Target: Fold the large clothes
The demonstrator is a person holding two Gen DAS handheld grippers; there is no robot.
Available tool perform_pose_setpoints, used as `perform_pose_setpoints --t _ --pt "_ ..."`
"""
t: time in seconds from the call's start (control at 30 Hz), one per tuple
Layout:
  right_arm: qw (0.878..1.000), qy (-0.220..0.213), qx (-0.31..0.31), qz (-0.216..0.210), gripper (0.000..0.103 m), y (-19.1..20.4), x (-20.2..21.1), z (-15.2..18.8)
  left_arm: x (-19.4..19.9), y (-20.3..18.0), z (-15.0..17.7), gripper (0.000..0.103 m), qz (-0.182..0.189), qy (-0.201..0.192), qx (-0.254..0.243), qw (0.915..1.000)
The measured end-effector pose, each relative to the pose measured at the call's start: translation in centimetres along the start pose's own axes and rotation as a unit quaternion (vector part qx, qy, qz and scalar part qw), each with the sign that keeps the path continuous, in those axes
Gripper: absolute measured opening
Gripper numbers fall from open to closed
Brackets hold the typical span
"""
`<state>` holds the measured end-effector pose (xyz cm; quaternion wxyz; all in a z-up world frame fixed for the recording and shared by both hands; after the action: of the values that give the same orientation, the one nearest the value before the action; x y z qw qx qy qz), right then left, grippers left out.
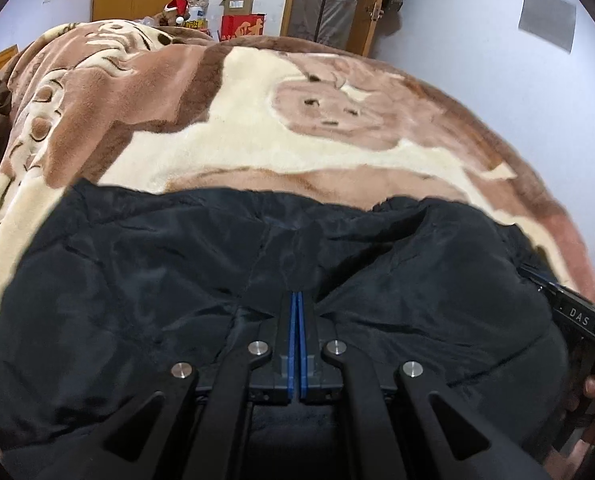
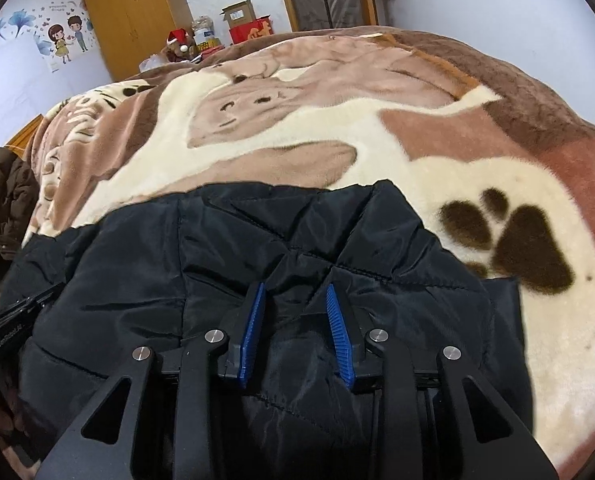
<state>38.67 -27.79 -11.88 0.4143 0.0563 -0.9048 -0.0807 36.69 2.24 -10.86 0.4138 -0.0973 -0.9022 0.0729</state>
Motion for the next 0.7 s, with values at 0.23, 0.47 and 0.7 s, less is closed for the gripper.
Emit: perform_pose_setpoints --t 0.23,0.47,0.7 --pt "1.0 -0.029 0.003 0.011 0.032 -1.8 5.6 1.7 6.5 7.5 0.0 0.002 -0.041 -0.05 0.013 0.9978" --pt "0.999 -0.006 0.018 0.033 0.032 -3.0 2.5 3.8 3.7 9.8 2.1 0.002 -0.029 -0.03 0.031 0.9987" --pt "0.999 -0.006 0.019 0.03 0.032 -3.4 1.6 3.9 2.2 9.7 2.6 0.002 -0.033 -0.027 0.031 0.9986"
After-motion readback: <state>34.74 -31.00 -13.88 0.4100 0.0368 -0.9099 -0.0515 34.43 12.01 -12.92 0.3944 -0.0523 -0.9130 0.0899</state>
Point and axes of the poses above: each gripper's, at about its wrist camera, not at the fingertips, and x roughly against the way its jaws point, y to its left, z to its underside, the point moved 6 cm from there along -x, roughly the way its jaws point, and after that the axes turned 2 degrees about z, right-handed, at the moved point
